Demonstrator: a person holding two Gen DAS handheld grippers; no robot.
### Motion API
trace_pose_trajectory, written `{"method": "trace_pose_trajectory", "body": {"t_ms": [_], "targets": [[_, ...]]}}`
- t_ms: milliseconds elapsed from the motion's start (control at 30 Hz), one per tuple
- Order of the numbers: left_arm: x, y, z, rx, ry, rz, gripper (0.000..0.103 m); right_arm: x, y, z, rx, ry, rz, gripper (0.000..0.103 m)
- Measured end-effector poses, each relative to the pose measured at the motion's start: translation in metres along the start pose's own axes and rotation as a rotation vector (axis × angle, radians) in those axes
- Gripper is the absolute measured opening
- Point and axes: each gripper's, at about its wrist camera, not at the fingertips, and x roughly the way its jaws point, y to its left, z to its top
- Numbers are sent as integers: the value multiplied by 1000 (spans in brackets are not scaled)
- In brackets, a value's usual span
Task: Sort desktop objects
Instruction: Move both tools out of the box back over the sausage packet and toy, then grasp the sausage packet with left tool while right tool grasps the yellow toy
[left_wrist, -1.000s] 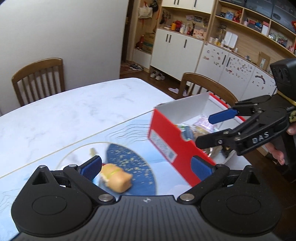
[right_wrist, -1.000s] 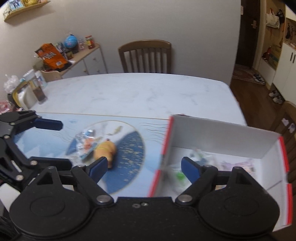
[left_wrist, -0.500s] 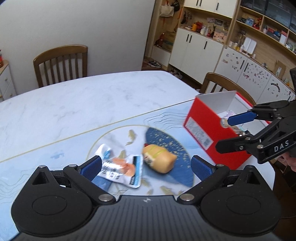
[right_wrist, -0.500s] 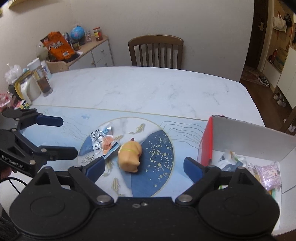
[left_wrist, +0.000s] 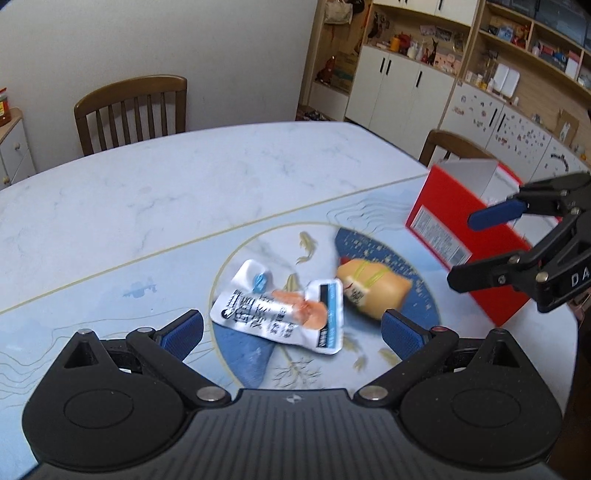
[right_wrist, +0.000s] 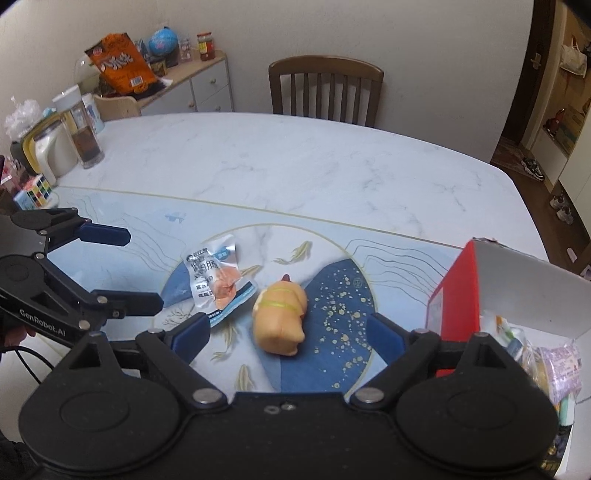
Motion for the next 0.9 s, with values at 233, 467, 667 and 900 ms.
{"method": "trace_pose_trajectory", "body": {"t_ms": [233, 467, 667, 900], "targets": [[29, 0, -3, 138, 23, -28, 103, 25, 2, 6, -23, 42, 1, 90], [46, -1, 2, 345, 21, -120, 103, 46, 2, 9, -55, 95, 23, 90], [59, 2, 4, 465, 24, -152, 103, 57, 3, 11, -58, 119, 40, 90], [76, 7, 7, 443, 60, -175, 103, 71, 3, 13, -52, 141, 53, 90]]}}
